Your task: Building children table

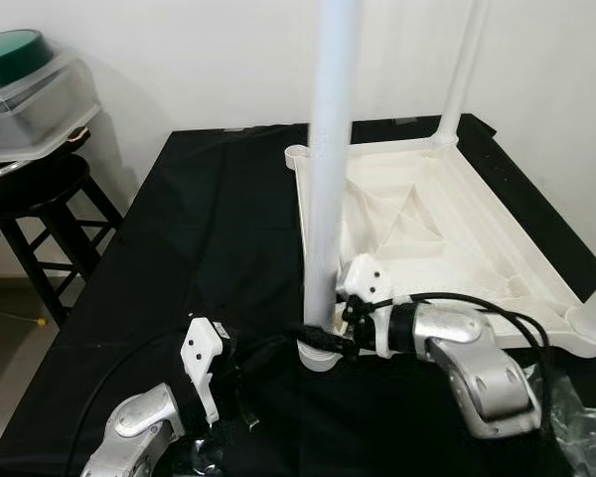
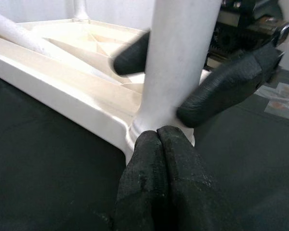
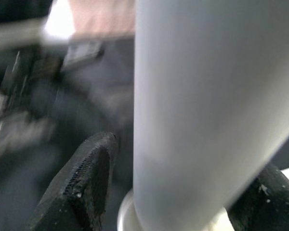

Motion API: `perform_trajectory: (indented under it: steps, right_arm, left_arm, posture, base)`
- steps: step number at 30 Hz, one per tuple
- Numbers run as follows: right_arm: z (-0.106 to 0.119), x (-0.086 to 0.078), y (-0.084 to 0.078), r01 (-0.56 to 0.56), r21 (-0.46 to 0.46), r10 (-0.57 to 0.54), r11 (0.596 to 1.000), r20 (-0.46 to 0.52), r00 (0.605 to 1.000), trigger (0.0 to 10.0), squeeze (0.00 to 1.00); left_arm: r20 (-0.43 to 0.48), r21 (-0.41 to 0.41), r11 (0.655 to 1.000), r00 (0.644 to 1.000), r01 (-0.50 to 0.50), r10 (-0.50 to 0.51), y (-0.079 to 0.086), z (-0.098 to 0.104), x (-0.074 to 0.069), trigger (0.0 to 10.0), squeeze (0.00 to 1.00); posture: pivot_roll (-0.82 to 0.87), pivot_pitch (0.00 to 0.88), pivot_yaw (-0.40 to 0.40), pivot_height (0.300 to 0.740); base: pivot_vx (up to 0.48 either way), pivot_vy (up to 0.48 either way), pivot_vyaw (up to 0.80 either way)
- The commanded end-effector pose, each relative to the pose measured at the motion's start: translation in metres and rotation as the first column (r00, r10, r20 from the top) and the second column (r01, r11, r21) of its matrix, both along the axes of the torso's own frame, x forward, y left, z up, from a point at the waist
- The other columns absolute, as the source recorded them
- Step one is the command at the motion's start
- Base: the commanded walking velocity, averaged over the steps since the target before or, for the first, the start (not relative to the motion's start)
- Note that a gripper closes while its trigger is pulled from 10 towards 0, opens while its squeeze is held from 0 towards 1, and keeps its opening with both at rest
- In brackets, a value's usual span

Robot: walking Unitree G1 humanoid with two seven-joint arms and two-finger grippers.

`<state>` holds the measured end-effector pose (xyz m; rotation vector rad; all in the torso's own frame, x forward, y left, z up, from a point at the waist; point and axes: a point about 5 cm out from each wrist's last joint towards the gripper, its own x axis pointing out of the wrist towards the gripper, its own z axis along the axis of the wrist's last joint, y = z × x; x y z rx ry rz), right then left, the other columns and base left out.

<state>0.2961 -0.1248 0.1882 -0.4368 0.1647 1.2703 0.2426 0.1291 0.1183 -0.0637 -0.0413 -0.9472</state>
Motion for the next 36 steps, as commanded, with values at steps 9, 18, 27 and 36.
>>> perform_trajectory:
  steps: [9,18,27,36]
  right_arm:
    - [0.012,0.038,0.002,-0.124,0.024,0.125,0.992,-0.052,0.991,6.3,0.00]
    - [0.012,0.048,-0.011,-0.151,0.114,0.164,0.982,-0.118,0.979,0.0,0.00]
    - [-0.026,0.024,-0.011,0.235,0.160,-0.227,0.959,-0.072,0.971,0.0,0.00]
    - [-0.069,-0.017,0.001,0.790,0.106,-0.790,0.603,-0.052,0.610,0.0,0.00]
  left_arm:
    - [0.002,0.011,1.000,1.000,-0.013,0.013,-0.001,-0.003,-0.002,10.0,0.00]
    - [0.000,0.001,1.000,1.000,-0.012,0.012,-0.003,-0.003,-0.002,10.0,0.00]
    - [-0.007,-0.008,1.000,1.000,-0.027,0.027,0.003,-0.003,-0.006,10.0,0.00]
    - [-0.025,0.004,1.000,1.000,0.004,-0.004,0.007,-0.002,-0.003,10.0,0.00]
  posture:
    - [0.07,0.090,0.032,0.740]
    - [0.06,0.093,0.027,0.740]
    - [0.03,0.107,0.017,0.740]
    - [-0.01,0.121,0.076,0.740]
  base:
    - [0.000,0.000,0.00]
    - [0.000,0.000,0.00]
    - [0.000,0.000,0.00]
    - [0.000,0.000,0.00]
